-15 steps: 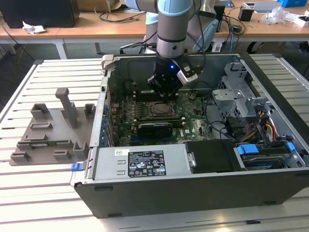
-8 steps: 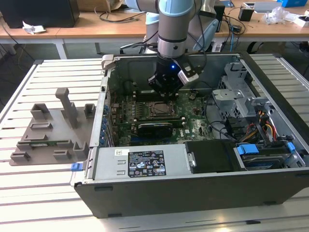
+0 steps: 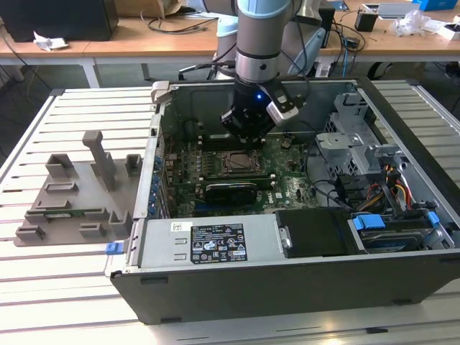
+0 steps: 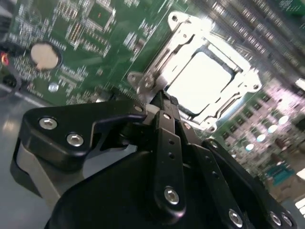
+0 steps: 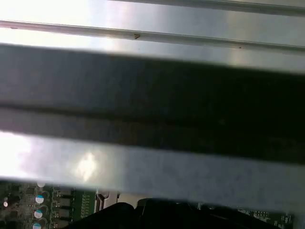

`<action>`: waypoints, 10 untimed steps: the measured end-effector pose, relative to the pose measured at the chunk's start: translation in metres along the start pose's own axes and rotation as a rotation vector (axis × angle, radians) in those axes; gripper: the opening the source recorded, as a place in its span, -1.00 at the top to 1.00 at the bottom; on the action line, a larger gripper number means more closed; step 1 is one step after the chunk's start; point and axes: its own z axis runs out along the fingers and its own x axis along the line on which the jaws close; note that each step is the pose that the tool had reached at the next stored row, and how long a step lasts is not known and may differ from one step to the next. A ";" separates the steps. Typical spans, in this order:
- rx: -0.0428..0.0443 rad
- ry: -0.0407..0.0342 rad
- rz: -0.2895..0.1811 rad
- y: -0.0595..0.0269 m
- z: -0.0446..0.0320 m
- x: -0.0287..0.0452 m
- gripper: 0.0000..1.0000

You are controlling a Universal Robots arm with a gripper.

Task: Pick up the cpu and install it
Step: 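Install the first cpu locking lever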

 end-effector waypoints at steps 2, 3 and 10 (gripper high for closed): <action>0.0004 -0.0001 0.000 -0.0070 0.0001 0.0007 0.79; 0.0007 0.0000 0.000 -0.0094 0.0001 0.0009 0.79; 0.0009 0.0001 0.000 -0.0186 -0.0010 0.0019 0.79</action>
